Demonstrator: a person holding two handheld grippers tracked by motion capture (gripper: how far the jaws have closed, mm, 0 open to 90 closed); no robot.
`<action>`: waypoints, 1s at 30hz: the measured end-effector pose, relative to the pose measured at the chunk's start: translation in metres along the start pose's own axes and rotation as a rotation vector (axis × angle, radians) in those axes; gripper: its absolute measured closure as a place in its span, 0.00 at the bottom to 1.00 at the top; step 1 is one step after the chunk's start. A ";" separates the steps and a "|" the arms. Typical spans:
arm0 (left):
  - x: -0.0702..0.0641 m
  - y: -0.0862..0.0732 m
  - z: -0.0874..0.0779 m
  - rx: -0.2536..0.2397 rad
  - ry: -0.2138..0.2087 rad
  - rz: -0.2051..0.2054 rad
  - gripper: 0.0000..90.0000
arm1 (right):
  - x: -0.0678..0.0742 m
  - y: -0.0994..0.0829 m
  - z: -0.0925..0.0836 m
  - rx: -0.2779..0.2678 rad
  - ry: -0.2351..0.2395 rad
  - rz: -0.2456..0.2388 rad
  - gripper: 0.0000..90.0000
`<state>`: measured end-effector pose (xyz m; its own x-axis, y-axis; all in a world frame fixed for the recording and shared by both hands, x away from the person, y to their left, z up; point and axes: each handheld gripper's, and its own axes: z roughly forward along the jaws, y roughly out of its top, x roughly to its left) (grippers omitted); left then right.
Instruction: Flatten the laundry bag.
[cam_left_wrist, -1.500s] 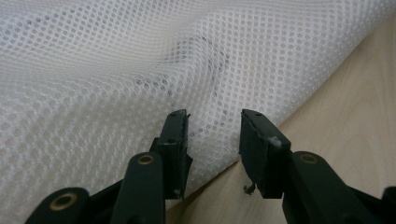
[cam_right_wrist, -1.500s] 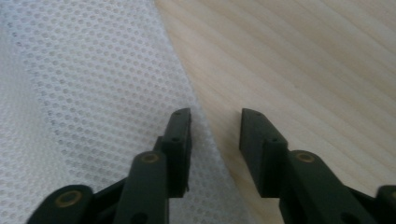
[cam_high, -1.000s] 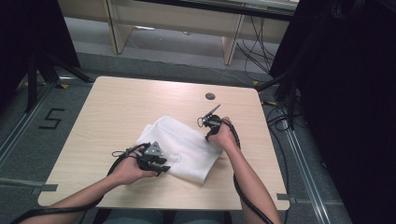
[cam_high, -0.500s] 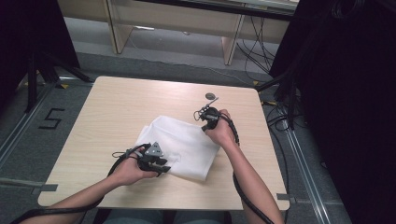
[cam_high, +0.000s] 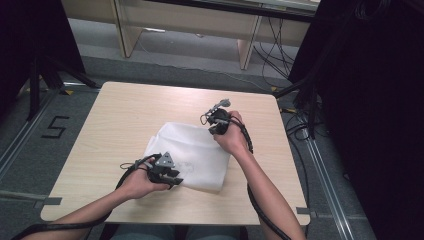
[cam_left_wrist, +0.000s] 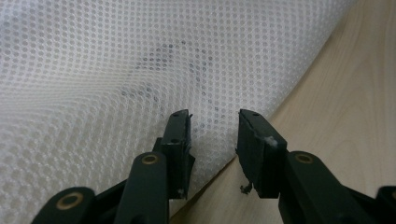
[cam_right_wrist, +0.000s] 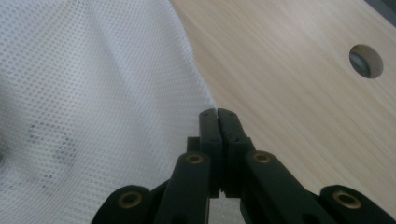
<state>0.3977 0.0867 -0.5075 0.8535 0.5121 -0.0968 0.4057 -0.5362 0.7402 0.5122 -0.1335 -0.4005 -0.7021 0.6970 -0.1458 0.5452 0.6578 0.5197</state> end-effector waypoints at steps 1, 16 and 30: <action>0.000 0.001 -0.001 -0.005 0.001 0.003 0.73 | 0.001 0.001 -0.002 -0.007 -0.006 -0.004 1.00; -0.002 0.007 0.009 0.027 0.007 0.033 0.89 | 0.022 0.016 -0.018 -0.075 0.027 -0.108 1.00; 0.004 0.011 0.016 0.028 0.049 0.025 0.90 | 0.047 0.005 -0.046 -0.163 0.093 -0.127 1.00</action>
<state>0.4109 0.0729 -0.5105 0.8469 0.5298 -0.0452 0.3936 -0.5675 0.7232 0.4606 -0.1109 -0.3661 -0.8036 0.5772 -0.1449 0.3734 0.6786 0.6326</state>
